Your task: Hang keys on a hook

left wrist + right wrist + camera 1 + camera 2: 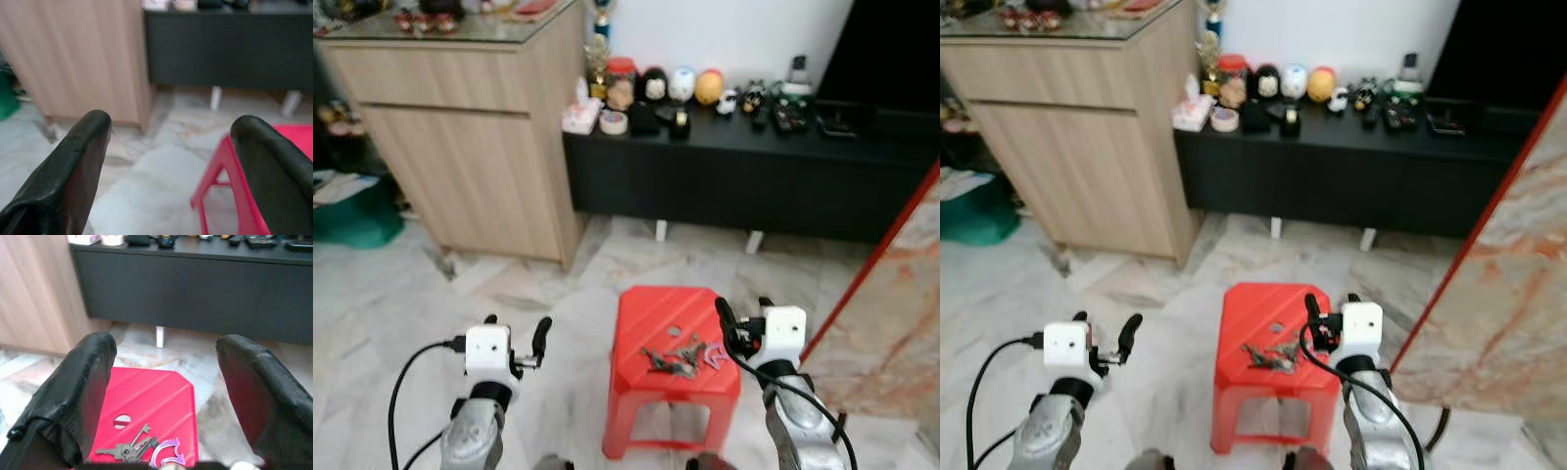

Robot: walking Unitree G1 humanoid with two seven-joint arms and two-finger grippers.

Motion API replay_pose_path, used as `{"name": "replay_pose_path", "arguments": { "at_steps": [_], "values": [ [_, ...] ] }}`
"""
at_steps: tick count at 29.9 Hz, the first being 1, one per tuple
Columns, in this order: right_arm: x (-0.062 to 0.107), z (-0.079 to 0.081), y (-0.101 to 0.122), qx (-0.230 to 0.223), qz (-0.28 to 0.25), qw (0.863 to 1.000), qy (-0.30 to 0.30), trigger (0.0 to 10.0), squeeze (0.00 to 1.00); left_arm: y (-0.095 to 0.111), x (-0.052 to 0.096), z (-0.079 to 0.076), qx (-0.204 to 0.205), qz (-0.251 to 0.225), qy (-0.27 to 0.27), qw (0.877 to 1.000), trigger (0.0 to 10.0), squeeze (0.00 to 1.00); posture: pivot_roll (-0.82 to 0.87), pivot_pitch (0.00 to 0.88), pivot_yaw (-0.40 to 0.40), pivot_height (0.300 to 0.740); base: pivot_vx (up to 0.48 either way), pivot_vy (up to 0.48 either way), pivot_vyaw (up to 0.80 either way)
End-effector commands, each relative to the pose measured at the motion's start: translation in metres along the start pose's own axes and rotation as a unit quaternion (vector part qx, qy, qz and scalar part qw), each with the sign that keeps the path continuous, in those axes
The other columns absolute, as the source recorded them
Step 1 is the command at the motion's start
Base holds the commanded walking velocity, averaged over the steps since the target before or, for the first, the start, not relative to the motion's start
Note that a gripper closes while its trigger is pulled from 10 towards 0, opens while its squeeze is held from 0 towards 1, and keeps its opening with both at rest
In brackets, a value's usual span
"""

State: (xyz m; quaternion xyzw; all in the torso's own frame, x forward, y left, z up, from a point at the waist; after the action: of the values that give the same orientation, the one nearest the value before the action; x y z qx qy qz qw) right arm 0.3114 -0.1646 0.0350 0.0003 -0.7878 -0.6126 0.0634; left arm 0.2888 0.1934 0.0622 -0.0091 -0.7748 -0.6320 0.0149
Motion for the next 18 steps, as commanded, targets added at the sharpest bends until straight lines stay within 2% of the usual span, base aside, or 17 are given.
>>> {"name": "replay_pose_path", "arguments": {
  "at_steps": [1, 11, 18],
  "values": [
    [-0.0030, 0.0009, 0.0038, -0.001, -0.006, 1.000, 0.003, 10.0, 0.00, -0.0116, 0.0055, 0.0040, 0.008, 0.024, 0.011, 1.000, 10.0, 0.00, 0.00, 0.072, 0.002, 0.647, 0.000, 0.000, 0.00],
    [-0.0024, 0.0030, 0.0028, -0.002, -0.003, 1.000, 0.005, 10.0, 0.00, -0.0140, 0.0048, 0.0043, 0.022, 0.033, 0.014, 0.999, 10.0, 0.00, 0.00, 0.077, 0.005, 0.647, 0.000, 0.000, 0.00],
    [-0.0028, 0.0034, 0.0032, -0.001, -0.004, 1.000, 0.005, 10.0, 0.00, -0.0143, 0.0039, 0.0048, 0.022, 0.036, 0.015, 0.999, 10.0, 0.00, 0.01, 0.076, 0.006, 0.647, 0.000, 0.292, 0.00]
  ]
}}
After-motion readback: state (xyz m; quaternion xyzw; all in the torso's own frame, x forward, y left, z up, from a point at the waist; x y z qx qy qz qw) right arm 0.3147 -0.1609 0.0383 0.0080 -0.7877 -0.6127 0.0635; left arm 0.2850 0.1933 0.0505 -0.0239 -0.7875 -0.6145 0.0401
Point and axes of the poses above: a point about 5 cm out from each wrist's last joint towards the gripper, its own x axis pointing back from the gripper into the wrist, its own y axis along the axis of the wrist's last joint, z = x × y, the point moved 4 cm from there along -x, pointing out of the wrist towards the gripper, and after that the axes turned 15 degrees about x, right-handed, at the moved point
